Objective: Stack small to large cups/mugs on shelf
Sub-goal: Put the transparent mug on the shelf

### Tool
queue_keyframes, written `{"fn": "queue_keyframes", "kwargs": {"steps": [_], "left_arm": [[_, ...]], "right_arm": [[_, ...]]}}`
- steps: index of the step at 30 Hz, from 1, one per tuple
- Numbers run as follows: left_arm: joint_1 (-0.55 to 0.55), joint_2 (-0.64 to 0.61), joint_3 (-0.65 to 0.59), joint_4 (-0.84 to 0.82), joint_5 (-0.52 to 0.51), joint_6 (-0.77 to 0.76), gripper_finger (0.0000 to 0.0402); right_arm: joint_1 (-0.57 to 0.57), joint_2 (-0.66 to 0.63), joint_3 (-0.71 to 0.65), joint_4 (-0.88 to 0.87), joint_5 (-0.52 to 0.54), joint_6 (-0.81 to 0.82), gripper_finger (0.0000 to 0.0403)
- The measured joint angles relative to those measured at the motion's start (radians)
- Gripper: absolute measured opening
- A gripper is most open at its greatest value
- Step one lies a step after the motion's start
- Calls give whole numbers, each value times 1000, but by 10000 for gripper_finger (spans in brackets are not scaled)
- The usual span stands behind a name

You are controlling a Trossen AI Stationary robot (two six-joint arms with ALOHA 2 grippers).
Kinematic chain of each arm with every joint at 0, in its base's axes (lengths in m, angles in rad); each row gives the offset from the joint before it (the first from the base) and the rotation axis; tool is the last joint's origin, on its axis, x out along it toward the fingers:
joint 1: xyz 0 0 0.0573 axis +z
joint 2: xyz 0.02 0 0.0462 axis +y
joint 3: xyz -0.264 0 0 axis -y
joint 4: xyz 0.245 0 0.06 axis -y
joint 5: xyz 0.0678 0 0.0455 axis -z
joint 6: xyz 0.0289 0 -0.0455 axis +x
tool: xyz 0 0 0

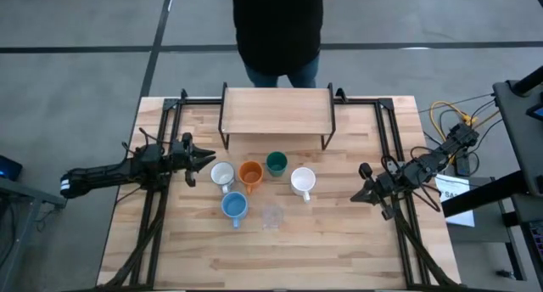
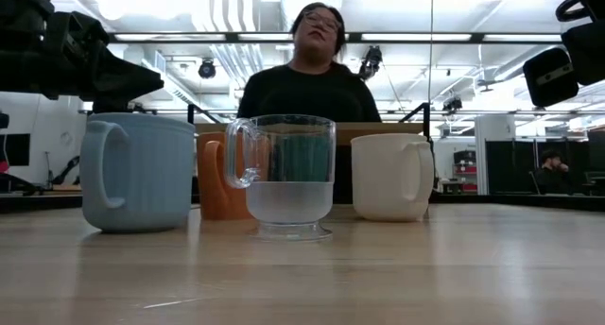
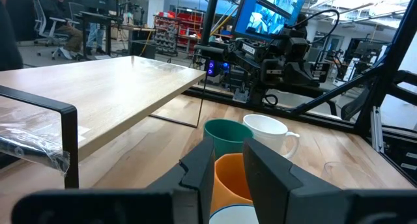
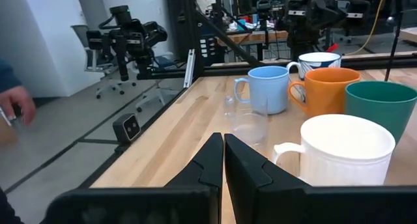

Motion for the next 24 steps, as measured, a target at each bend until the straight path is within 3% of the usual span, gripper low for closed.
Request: {"fn": "queue_keyframes", "kwargs": {"steps": [16, 24], "left_arm": [[0, 0, 0, 0, 0, 0, 68], [0, 0, 0, 0, 0, 0, 68]], "right_arm": [[0, 1, 0, 5, 52, 56, 9], [0, 63, 0, 65, 53, 53, 9]]}}
